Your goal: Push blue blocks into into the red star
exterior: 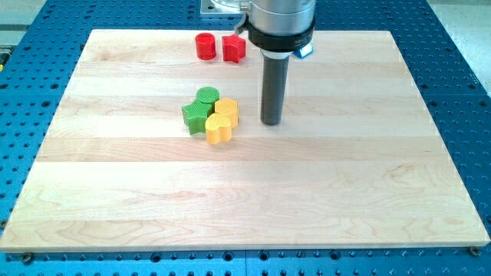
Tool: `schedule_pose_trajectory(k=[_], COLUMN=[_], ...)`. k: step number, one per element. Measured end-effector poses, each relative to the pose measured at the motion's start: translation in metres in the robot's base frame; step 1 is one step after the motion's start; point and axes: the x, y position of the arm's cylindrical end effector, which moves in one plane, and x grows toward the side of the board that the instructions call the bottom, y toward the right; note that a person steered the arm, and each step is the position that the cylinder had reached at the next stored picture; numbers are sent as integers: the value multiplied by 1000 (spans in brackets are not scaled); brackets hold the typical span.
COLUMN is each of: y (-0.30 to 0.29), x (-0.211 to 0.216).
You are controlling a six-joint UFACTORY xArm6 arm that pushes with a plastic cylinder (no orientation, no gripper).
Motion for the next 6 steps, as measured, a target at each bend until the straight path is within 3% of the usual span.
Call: schedule_pose_trajectory(k=[2,3,4,6], y=[169,134,76,0], x=[-128,-173,-187,-169])
